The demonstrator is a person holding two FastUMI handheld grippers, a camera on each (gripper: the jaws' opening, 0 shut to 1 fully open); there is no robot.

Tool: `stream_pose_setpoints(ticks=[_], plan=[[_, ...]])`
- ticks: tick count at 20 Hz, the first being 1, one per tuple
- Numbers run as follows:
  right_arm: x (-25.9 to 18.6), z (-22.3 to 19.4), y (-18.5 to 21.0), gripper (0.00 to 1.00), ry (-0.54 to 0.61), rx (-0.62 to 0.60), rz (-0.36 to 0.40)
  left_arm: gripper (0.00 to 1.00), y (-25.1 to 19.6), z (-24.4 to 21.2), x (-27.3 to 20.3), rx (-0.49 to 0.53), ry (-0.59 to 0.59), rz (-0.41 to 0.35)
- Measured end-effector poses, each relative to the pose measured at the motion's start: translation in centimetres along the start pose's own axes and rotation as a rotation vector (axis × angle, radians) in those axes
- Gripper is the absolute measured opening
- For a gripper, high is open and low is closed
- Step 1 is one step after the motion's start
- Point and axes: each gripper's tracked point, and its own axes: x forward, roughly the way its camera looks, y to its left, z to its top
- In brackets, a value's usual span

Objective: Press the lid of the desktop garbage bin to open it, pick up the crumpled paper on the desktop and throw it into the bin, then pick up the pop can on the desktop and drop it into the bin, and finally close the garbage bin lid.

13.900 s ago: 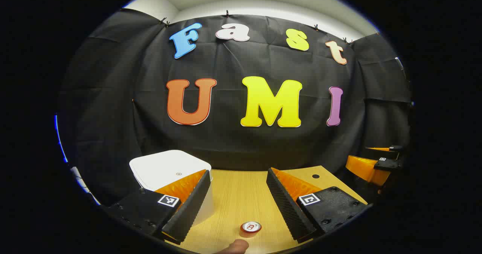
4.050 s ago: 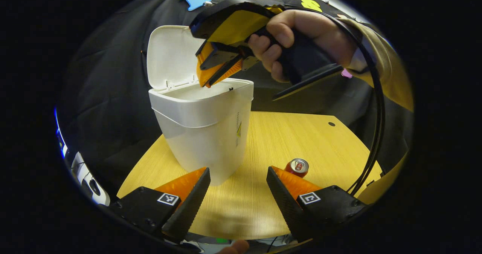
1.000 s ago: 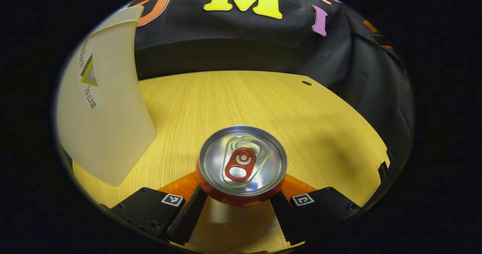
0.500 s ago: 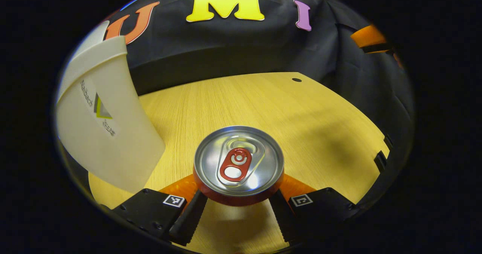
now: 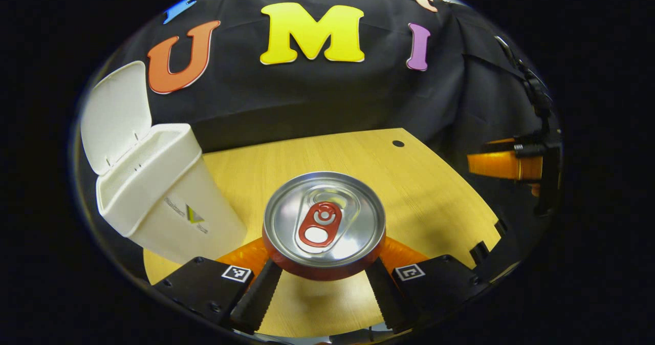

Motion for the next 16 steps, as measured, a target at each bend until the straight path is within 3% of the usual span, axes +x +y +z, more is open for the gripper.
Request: stream_pose_setpoints(ticks=[3, 7, 11, 16], plan=[[0.1, 1.4, 0.0, 0.95, -0.025, 0.009, 0.026, 0.86, 3.0, 5.1, -1.2, -0.070, -0.041, 0.039], [1.1, 1.9, -0.5, 0.94, -0.042, 0.003, 0.013, 0.86, 9.0, 11.3, -3.0, -0.047, -0.124, 0.146], [1.6, 1.2, 0.8, 0.95, -0.019, 0.020, 0.025, 0.86, 15.3, 13.1, -3.6, -0.105, -0.122, 0.240], [2.0, 1.0, 2.8, 0.95, 0.000, 0.012, 0.030, 0.86, 22.8, 11.9, -2.8, -0.203, -0.104, 0.352]])
